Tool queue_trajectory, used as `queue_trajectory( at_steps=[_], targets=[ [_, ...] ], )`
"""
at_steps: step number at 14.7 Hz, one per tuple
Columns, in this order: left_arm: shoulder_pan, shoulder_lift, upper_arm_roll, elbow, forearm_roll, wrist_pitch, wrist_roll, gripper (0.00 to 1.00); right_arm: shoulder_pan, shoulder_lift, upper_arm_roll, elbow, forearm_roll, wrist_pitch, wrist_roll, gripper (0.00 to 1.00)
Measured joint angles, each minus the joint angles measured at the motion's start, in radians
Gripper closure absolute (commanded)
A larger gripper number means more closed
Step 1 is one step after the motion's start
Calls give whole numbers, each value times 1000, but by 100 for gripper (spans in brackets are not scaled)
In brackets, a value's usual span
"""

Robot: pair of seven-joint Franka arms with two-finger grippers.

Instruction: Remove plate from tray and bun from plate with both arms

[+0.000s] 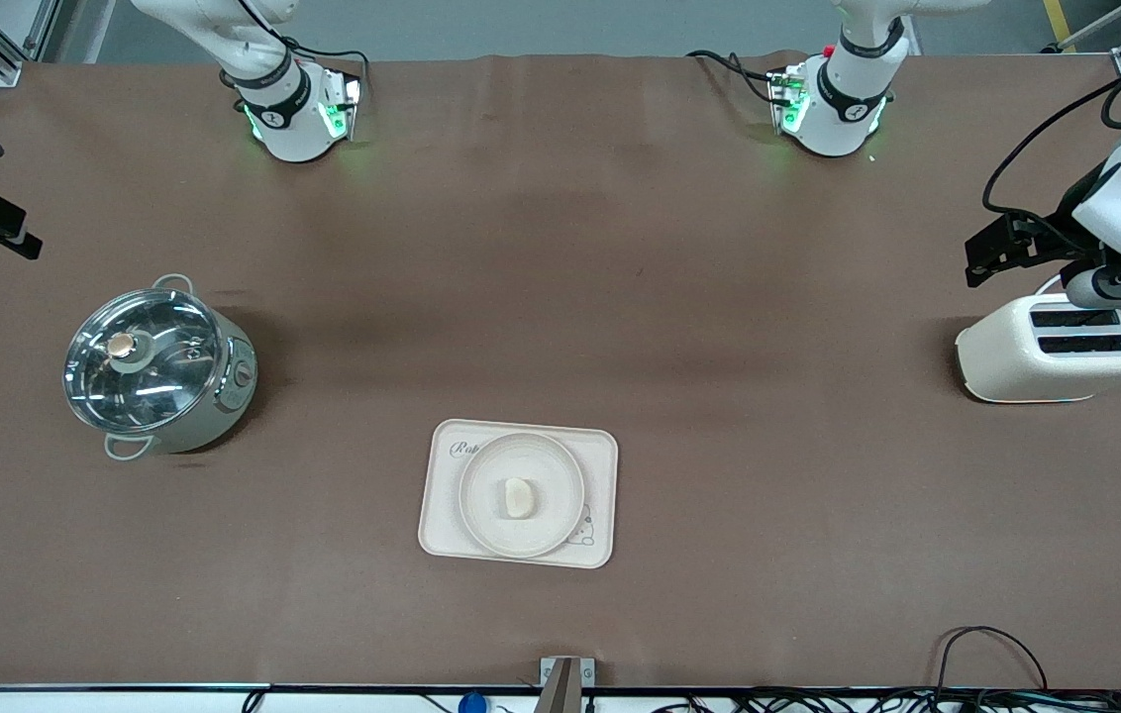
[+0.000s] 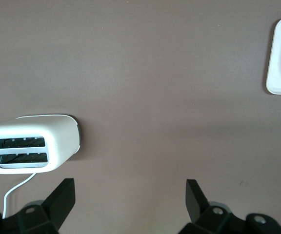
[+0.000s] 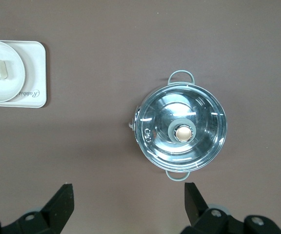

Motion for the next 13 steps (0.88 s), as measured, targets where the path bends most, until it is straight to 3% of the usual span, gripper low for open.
queue_trajectory(
  at_steps=[3, 6, 13],
  targets=[
    [-1, 0, 0, 0, 0, 0, 0, 0, 4, 15, 1, -57, 77, 25, 10, 0],
    [-1, 0, 0, 1, 0, 0, 0, 0, 74, 120, 5, -142, 130, 171, 95, 0],
    [-2, 2, -3, 2, 0, 1, 0, 0, 360, 485, 12, -149, 355, 732, 323, 0]
  ],
)
